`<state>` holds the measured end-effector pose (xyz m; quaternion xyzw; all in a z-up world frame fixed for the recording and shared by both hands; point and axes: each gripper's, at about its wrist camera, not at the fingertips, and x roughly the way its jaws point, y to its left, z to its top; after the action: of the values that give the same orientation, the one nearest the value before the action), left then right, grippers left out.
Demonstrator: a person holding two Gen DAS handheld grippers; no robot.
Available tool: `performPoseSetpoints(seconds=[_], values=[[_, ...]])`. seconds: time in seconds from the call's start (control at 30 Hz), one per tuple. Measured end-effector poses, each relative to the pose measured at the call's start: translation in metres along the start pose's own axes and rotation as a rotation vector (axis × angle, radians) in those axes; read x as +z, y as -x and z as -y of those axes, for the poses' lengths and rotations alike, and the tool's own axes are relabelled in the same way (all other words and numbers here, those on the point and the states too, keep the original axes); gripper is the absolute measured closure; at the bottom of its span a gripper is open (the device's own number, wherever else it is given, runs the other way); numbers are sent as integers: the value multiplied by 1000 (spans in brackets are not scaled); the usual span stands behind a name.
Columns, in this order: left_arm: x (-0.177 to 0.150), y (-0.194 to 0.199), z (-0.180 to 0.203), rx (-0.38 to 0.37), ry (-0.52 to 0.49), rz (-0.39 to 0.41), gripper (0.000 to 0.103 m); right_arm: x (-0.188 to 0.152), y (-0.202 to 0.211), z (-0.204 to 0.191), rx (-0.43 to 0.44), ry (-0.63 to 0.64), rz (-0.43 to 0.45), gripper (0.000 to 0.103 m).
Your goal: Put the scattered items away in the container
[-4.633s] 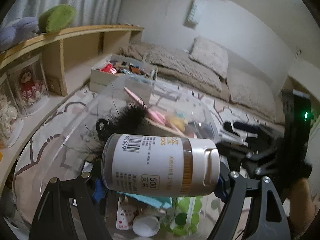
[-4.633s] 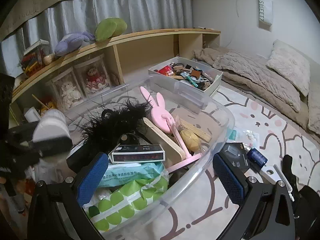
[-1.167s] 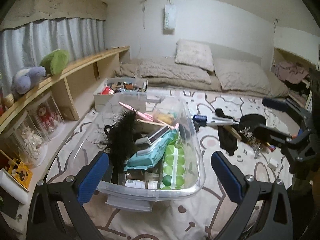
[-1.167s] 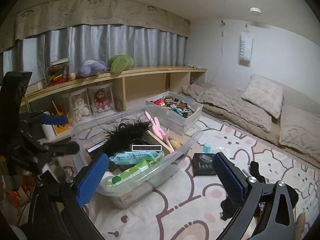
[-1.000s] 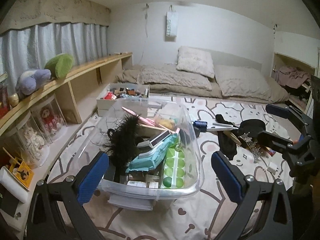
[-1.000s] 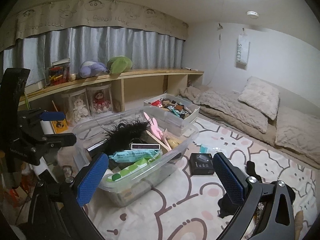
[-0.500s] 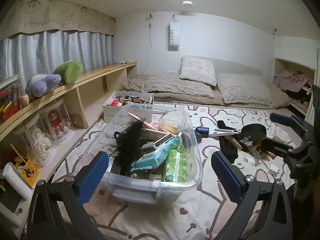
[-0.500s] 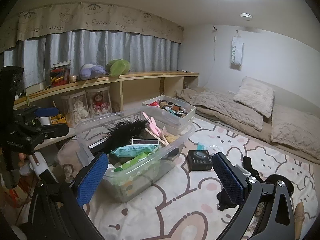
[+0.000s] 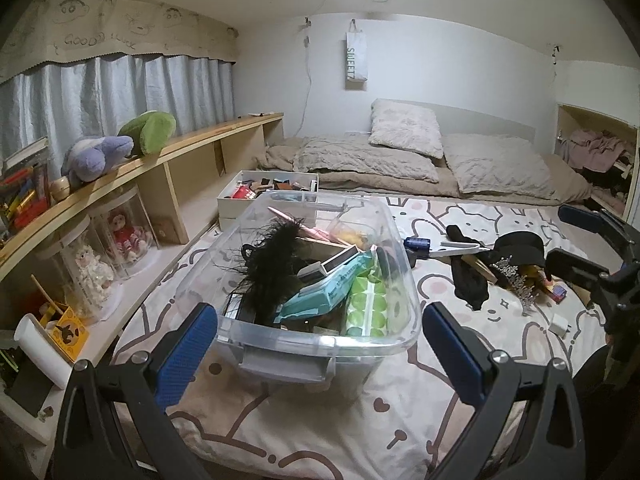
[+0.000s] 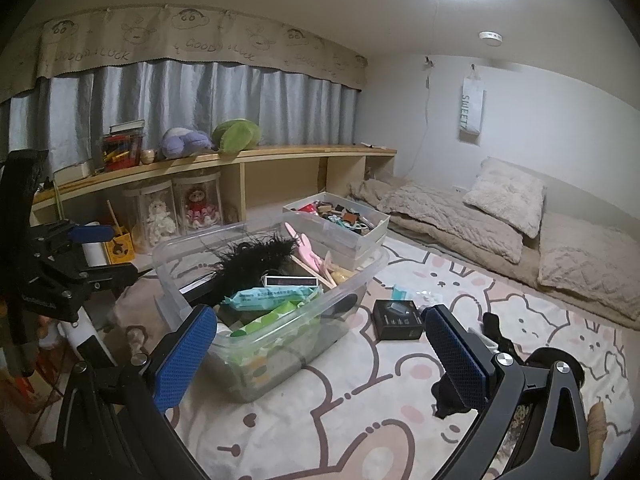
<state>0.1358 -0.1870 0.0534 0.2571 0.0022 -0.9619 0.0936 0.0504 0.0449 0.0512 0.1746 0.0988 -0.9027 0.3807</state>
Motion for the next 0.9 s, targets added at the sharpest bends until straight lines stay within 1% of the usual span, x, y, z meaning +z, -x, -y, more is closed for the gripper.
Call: performPoseSetpoints(seconds=[0.27,0.37,0.9], values=[[0,-1,4,4,-20,0,0,-1,0,0,-10,-4,-6,0],[1,-2,4,-7,-10,-6,0,-1,-1,-1,-13,-4,-12,0],[1,-2,6,-10,1,-9,0,-2,-2,5,-18,-17,-24,0]])
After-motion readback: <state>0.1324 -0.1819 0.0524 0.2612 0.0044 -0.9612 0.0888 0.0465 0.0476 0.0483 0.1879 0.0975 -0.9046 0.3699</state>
